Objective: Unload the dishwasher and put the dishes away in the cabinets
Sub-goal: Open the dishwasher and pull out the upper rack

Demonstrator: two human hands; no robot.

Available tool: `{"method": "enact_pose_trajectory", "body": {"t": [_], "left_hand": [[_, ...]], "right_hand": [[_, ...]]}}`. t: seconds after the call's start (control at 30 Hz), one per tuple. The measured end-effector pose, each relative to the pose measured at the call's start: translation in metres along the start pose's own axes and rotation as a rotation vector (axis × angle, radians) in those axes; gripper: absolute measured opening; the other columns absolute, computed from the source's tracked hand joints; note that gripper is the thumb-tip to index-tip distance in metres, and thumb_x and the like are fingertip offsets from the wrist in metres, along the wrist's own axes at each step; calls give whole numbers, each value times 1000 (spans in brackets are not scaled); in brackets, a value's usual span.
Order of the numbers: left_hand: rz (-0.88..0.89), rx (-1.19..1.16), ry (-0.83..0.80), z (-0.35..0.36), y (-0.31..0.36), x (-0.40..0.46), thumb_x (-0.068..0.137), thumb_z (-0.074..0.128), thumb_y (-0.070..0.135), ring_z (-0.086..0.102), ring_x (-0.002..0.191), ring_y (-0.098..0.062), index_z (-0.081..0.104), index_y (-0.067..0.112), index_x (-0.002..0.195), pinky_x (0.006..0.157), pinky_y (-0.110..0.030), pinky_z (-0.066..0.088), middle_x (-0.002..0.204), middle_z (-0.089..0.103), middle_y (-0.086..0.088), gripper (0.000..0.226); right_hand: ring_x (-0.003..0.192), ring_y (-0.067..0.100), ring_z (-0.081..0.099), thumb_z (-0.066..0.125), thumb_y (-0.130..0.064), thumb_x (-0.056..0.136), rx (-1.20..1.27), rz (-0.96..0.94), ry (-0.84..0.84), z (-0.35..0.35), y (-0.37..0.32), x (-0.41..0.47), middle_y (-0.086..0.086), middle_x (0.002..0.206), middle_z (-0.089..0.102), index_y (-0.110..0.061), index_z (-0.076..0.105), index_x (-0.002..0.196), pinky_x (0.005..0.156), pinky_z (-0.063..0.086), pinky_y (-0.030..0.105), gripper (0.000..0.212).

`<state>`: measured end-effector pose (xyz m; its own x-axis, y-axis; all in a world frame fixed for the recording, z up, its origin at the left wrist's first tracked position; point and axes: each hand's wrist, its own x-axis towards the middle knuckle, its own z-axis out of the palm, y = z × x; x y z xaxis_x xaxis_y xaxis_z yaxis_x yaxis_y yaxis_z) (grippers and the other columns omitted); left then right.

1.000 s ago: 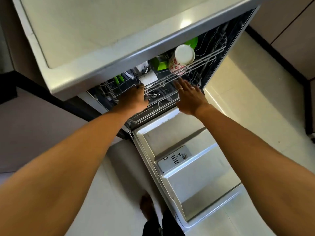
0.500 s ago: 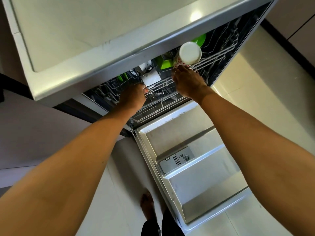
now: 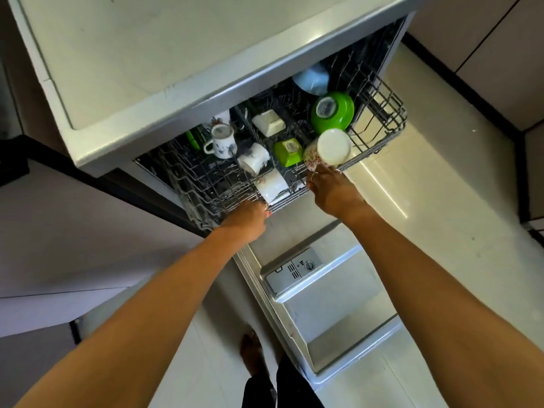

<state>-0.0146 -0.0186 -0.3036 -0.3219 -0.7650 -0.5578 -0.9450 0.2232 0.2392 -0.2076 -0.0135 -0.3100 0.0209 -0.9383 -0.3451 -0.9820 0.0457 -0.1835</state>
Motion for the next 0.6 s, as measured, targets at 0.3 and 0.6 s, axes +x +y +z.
{"method": "enact_pose_trajectory", "body": {"t": [0.3, 0.6], "left_hand": [[16, 89, -236, 7, 33, -25, 101, 41, 30, 56, 104, -26, 47, 4, 131, 76, -31, 42, 124, 54, -16, 40], [88, 196, -320, 1, 53, -30, 99, 45, 31, 58, 107, -26, 46, 6, 133, 75, -27, 40, 128, 54, -14, 42]], "right_hand": [[107, 35, 55, 44, -5, 90, 76, 35, -78, 0, 17, -51, 12, 121, 51, -9, 59, 113, 87, 52, 47, 27], [106, 34, 54, 47, -3, 88, 111, 73, -100, -6, 24, -67, 13, 117, 54, -7, 62, 108, 85, 52, 44, 25]]}}
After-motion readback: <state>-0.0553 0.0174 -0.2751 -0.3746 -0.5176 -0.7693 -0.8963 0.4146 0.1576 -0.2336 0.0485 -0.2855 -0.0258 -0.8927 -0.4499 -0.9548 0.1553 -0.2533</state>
